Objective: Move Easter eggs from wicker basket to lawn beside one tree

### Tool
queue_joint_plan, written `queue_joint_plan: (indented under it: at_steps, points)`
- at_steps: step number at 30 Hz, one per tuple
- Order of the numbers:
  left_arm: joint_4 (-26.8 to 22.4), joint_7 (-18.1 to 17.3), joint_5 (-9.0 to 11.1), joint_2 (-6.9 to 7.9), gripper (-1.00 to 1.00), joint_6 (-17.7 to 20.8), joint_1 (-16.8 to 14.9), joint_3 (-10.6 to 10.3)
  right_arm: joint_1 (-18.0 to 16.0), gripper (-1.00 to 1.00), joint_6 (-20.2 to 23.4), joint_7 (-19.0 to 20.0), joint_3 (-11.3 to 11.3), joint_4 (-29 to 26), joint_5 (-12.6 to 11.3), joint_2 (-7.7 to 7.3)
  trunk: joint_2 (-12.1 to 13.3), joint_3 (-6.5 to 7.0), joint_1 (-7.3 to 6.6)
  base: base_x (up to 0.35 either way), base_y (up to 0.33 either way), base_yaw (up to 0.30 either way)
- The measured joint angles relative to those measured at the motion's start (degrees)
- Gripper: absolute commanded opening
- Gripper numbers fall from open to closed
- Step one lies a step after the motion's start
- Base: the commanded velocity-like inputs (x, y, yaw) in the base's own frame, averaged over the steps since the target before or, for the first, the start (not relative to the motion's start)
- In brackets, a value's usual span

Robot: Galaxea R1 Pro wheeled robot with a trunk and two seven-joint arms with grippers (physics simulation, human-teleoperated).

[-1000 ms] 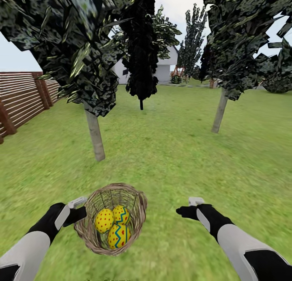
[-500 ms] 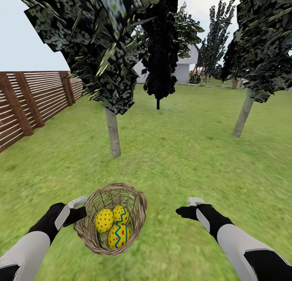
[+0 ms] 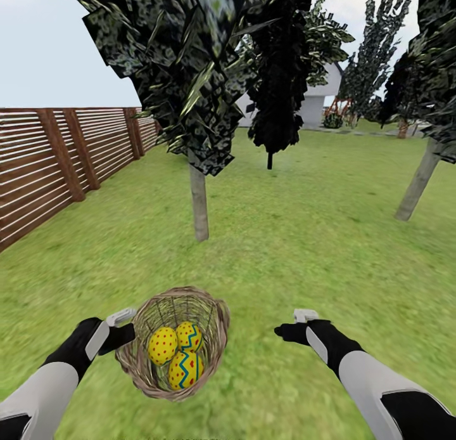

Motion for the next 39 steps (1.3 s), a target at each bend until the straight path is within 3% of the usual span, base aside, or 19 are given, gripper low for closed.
queue_joint_plan:
  at_steps: [24,33,39]
  points:
    - [0.00,0.03,0.00,0.00,-1.00,0.00,0.00,0.01,0.03,1.00,-0.64,0.09,-0.09,0.05,0.00,0.09,0.00,-0.99,0.00,0.000,0.000,0.257]
    - [0.02,0.06,-0.17,-0.09,-1.00,-0.01,-0.01,0.00,0.25,1.00,-0.68,0.26,-0.09,0.48,0.24,0.00,-0.01,-1.01,0.00,0.000,0.000,0.015]
    - [0.01,0.06,0.01,-0.09,-1.00,0.07,-0.01,0.02,0.62,1.00,-0.73,0.18,-0.09,0.42,0.40,-0.01,-0.01,-1.01,-0.04,0.321,0.000,0.000]
